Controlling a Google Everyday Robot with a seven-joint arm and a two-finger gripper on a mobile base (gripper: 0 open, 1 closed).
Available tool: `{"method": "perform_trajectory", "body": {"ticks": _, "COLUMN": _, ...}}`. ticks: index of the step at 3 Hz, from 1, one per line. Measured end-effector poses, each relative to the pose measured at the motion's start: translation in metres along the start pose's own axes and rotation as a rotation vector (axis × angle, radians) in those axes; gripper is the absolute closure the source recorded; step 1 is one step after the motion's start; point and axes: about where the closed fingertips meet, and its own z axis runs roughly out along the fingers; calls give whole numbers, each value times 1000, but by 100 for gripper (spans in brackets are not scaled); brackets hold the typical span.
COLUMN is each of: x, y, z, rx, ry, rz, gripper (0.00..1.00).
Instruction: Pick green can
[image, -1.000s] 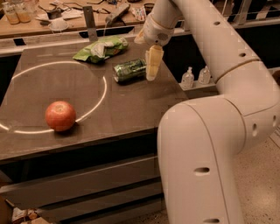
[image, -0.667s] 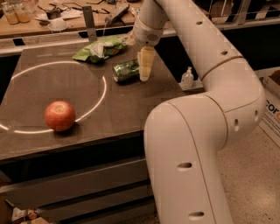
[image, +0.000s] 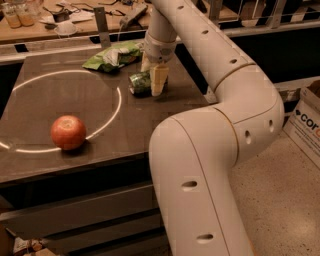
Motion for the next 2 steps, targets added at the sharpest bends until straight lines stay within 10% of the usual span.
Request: {"method": "perform_trajectory", "body": {"ticks": 2, "x": 0, "y": 16, "z": -47, "rx": 57, "ry": -80, "rz": 8, "gripper": 87}}
